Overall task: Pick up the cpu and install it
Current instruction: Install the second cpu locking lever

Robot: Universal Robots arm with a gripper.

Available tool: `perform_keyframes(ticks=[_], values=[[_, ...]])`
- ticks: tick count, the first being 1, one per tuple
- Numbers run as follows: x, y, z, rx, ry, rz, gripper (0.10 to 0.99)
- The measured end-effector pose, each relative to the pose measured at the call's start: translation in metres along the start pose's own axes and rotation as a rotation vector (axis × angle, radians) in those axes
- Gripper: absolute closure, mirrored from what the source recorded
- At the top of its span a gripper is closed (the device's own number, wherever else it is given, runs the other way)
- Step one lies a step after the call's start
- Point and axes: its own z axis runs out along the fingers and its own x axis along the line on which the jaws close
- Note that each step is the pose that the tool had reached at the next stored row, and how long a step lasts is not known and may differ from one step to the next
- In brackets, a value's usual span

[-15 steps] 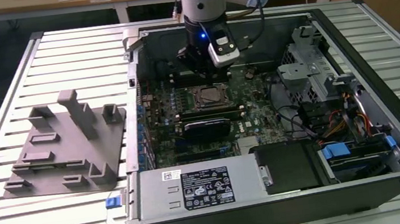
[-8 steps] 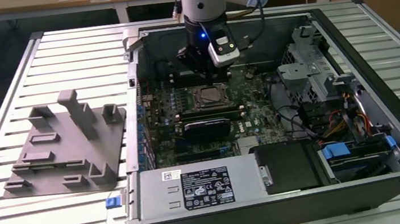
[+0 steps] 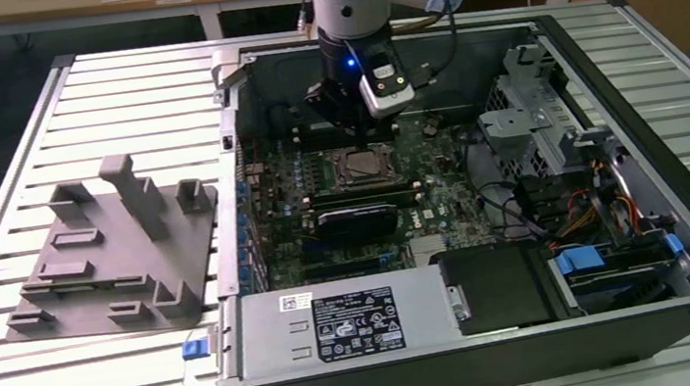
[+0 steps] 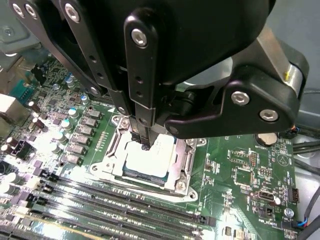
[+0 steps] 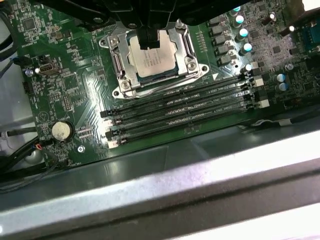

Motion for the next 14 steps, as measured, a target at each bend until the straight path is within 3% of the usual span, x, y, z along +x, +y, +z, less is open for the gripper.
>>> perform_keyframes(ticks=[14], values=[[-0.0074, -0.0254, 0.0003, 0.0, 0.0, 0.0, 0.98]])
